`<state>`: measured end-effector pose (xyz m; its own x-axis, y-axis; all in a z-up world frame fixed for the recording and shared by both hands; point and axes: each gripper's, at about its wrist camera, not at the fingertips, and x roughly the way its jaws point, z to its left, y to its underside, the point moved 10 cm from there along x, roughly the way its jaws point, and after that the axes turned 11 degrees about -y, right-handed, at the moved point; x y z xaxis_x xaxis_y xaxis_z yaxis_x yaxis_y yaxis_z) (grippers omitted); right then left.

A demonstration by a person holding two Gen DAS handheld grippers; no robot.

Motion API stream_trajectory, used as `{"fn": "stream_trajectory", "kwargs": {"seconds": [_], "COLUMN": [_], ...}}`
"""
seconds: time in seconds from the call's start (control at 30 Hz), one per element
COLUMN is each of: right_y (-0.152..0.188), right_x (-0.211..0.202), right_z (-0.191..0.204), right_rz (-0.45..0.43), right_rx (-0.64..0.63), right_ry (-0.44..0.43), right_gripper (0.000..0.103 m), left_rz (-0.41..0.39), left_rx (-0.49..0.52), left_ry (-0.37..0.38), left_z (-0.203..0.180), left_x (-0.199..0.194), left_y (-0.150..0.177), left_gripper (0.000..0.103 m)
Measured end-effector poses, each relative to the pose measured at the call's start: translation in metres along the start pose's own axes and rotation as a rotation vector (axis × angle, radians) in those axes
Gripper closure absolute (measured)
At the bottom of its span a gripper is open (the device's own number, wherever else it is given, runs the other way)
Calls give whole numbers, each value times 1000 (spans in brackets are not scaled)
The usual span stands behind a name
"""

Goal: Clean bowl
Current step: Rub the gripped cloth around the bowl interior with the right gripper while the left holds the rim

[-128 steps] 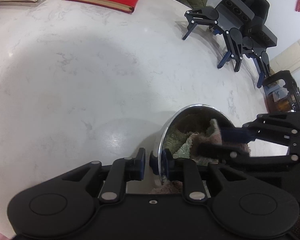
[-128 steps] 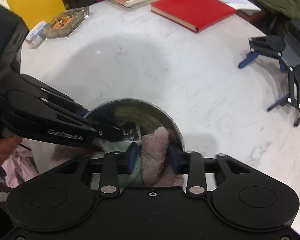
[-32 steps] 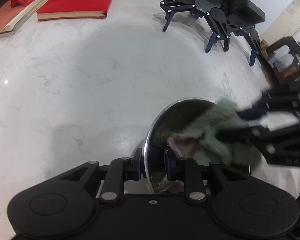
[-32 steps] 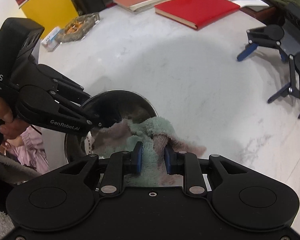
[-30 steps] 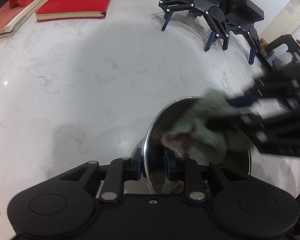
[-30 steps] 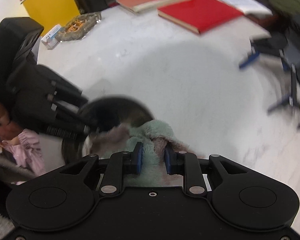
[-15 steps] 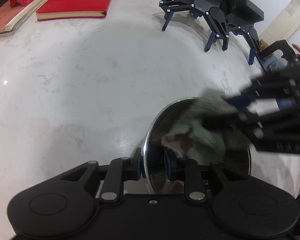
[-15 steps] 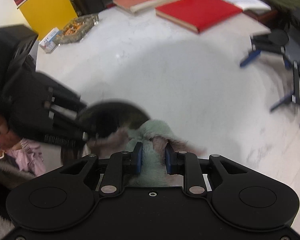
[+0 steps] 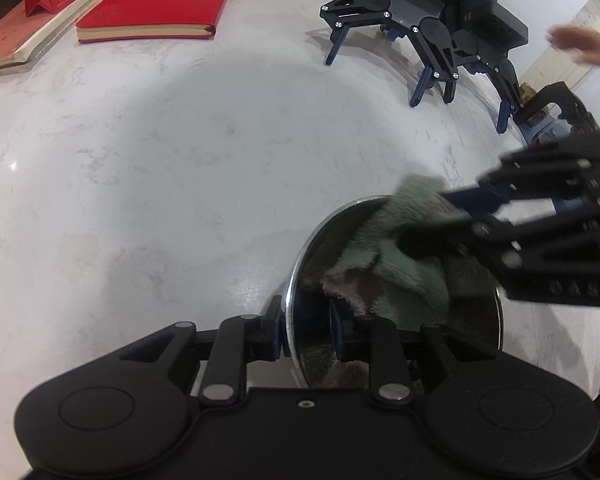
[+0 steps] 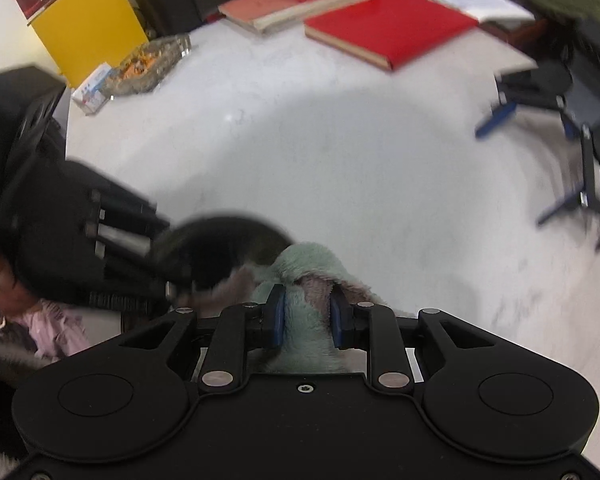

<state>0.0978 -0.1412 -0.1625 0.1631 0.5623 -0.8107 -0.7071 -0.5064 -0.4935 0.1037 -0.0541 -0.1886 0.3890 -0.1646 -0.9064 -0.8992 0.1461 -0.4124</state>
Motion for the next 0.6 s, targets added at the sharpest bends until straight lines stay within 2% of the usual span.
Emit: {"fn": "stream_trajectory", "kwargs": {"seconds": [0.23, 0.43, 0.6], "right_y": [28, 0, 23], "right_x": [-11, 0, -7], "right_z": [-4, -5, -3], "right_rz": [26, -26, -8], "right_rx": [76, 54, 92], "right_ry": [-12, -1, -1], "right_gripper": [81, 81, 81], "left_rz": [-10, -5, -5], "left_rx": [-11, 3, -7], "left_ry": [1, -3, 3], "left_z": [0, 0, 0], "left_x": [-1, -1, -1], "left_y": [1, 2, 2], "left_gripper": [81, 81, 80]}}
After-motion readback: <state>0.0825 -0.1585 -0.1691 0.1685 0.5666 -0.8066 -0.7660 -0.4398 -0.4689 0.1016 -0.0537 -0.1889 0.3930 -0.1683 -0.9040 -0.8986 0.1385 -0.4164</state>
